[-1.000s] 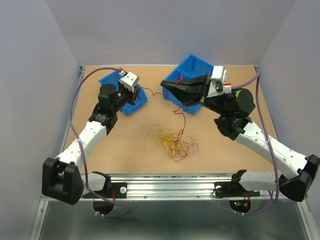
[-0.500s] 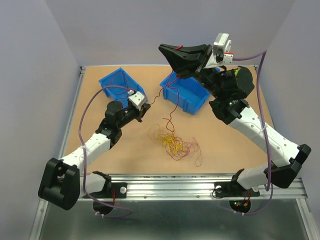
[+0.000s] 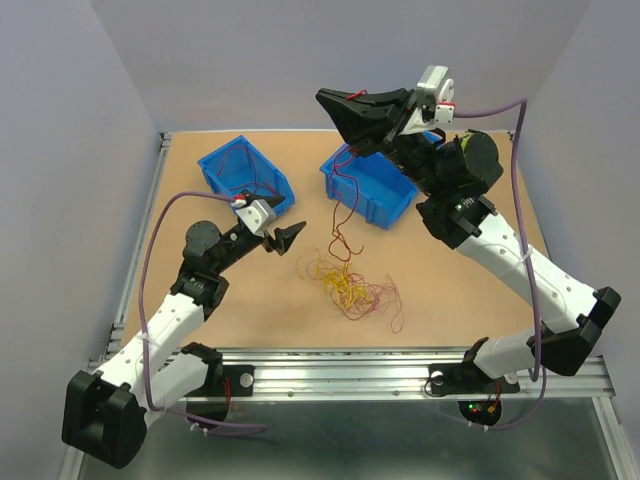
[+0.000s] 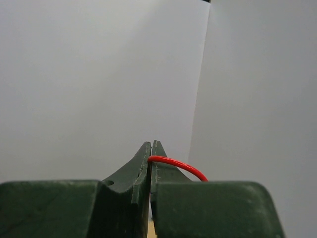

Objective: Untangle the cables

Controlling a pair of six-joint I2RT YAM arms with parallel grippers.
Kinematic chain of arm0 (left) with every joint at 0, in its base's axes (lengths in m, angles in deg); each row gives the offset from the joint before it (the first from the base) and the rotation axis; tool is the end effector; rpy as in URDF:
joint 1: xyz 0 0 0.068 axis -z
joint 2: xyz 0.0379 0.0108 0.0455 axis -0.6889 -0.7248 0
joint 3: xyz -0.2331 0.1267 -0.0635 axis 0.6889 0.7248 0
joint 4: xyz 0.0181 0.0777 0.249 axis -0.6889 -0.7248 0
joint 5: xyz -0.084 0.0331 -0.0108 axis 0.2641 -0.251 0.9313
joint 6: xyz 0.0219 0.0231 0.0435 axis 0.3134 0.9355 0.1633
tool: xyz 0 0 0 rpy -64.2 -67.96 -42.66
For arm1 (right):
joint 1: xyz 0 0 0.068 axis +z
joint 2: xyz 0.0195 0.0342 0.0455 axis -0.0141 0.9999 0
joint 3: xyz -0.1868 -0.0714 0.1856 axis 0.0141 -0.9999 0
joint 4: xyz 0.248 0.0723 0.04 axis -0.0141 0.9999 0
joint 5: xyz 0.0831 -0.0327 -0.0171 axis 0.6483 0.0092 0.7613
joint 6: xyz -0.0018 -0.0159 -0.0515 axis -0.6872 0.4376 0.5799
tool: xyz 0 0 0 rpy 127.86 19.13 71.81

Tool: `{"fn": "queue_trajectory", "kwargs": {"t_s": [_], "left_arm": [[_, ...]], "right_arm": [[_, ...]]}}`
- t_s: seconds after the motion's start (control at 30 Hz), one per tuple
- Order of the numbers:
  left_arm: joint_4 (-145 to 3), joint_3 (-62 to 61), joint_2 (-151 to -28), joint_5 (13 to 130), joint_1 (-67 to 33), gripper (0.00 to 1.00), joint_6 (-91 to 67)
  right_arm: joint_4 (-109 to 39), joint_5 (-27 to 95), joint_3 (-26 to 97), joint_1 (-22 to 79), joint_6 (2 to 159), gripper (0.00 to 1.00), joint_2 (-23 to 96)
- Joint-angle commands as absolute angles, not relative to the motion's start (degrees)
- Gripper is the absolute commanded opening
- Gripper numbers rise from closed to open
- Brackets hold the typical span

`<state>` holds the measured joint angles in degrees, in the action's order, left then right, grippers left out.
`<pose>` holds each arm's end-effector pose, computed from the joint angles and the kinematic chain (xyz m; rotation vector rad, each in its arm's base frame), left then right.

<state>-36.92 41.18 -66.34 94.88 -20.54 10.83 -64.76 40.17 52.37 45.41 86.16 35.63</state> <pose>0.1859 -0.0990 0.3119 0.8345 1.0992 -0.5300 0.1905 0.2111 0.5551 -0.5511 0.7228 0.8696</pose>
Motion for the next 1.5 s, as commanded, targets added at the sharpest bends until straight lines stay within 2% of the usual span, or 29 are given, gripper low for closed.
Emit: {"fn": "queue_trajectory", "kwargs": {"t_s": [0.0,0.13,0.3,0.5,0.63,0.87,0.97,1.0,1.17,1.47], "left_arm": [[-37.3,37.3,-62.6,96.3,-22.6,0.82,7.8],[-40.5,34.0,-60.8,96.5,-23.5,0.96,4.4],[-44.8,22.5,-66.0,110.2,-23.5,0.97,1.5],[-41.7,14.9,-72.6,114.4,-21.8,0.99,0.0],[-38.2,14.8,-74.5,118.6,-20.3,0.99,-0.6],[-33.4,18.3,-74.7,117.7,-15.6,0.99,-0.5],[-32.4,18.4,-75.5,114.7,-14.1,0.99,-3.6],[-32.4,18.4,-76.2,109.8,-13.2,0.99,-3.8],[-30.9,17.2,-80.3,101.0,-11.5,0.99,-5.1],[-27.2,10.1,-89.5,86.4,-11.3,0.99,-6.9]], "right_arm": [[-65.3,38.7,50.2,45.7,88.4,0.01,35.7],[-65.3,39.4,49.4,45.8,88.7,0.01,36.4],[-65.3,40.0,49.4,45.8,87.7,0.01,37.5],[-66.4,40.5,49.0,45.8,87.3,0.01,38.3],[-66.7,40.6,49.4,45.7,87.3,0.01,39.1],[-66.7,41.3,50.2,45.7,84.8,0.01,40.0],[-66.9,41.2,50.1,45.8,84.8,0.01,40.1],[-67.2,41.3,50.0,45.7,84.8,0.0,40.0],[-69.1,42.5,49.4,45.8,83.7,0.01,40.2],[-70.4,46.4,50.0,45.7,79.5,0.01,40.1]]}}
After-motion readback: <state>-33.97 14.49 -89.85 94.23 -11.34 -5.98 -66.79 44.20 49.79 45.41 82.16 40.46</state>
